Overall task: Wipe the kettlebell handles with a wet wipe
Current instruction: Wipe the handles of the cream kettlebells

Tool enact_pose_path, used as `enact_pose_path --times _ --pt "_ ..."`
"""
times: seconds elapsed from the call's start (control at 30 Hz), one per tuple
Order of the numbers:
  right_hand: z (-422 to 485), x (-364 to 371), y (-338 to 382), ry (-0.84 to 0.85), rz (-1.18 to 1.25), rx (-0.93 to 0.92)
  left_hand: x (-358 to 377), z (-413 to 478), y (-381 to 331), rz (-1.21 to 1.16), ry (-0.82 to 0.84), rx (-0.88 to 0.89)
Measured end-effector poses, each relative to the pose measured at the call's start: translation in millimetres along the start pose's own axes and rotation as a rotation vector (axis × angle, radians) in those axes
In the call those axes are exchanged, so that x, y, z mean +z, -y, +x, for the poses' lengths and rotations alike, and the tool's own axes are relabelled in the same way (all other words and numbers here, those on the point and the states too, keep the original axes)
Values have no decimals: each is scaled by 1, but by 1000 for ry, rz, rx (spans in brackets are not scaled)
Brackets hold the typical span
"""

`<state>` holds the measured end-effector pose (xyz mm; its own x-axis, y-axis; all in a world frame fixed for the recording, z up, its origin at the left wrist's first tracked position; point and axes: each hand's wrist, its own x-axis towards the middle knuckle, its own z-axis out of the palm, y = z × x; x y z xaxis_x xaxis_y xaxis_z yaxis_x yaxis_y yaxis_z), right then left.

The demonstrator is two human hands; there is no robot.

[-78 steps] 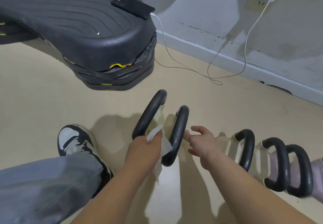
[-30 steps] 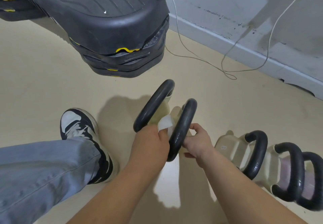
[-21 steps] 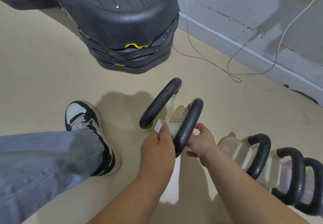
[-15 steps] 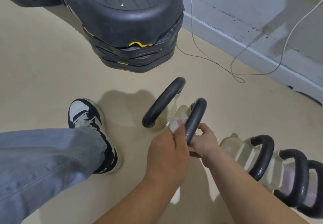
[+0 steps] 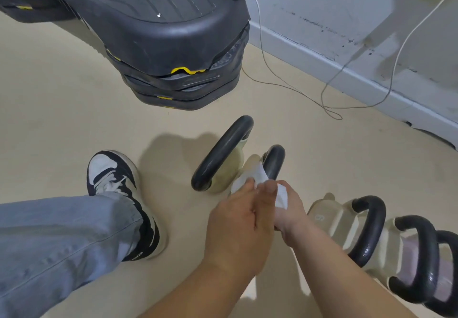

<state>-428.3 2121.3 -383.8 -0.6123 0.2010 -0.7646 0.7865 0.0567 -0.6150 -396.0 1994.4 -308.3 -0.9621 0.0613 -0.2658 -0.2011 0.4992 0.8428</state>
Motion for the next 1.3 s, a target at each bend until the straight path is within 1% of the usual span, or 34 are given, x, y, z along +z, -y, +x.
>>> enact_pose_path --times 0.07,0.13,0.17,0.23,0.3,0.37,0.43,0.5,0.57,0.63,0.67,0.77,0.8,0.9,1.03,1.07,1.13,1.2,1.3 --pt "-3 0 3 6 8 -23 5 17 -14 11 0 -15" --pt "-5 2 4 -7 47 -46 16 33 -20 188 28 48" --pt "-5 2 3 -26 52 -62 22 38 -17 221 50 79" --pt "-3 -1 -1 -27 70 -37 28 39 -5 187 87 176" --pt "-2 -1 -2 3 44 -9 25 23 16 209 95 237" --pt "-2 1 -2 13 45 -5 21 -2 40 321 112 299" --pt "-4 2 -1 0 39 0 18 -21 56 377 133 336" --pt "-1 1 -3 -6 21 -7 19 -24 59 436 125 309" --pt "0 1 -3 -14 27 4 19 -4 38 543 143 258" --pt "5 -3 -5 -24 43 29 24 33 16 639 120 292" --pt "6 -4 -5 -34 58 39 29 54 6 636 139 256" --pt "2 -3 -6 -50 98 55 37 91 -20 612 282 82" --pt "2 -5 -5 -50 109 61 36 90 -24 621 287 77" --pt "5 -7 -5 -42 168 90 30 60 -12 673 221 178" --pt "9 -8 -6 -36 206 106 23 0 36 655 137 211" --pt "9 -7 -6 -35 216 100 22 -9 46 654 115 237" --pt "8 -7 -6 -25 231 79 26 -17 57 666 103 233" --pt "9 -7 -7 -25 240 79 27 -9 48 696 143 215" --pt "12 -8 -9 -39 232 86 26 29 5 809 213 188"
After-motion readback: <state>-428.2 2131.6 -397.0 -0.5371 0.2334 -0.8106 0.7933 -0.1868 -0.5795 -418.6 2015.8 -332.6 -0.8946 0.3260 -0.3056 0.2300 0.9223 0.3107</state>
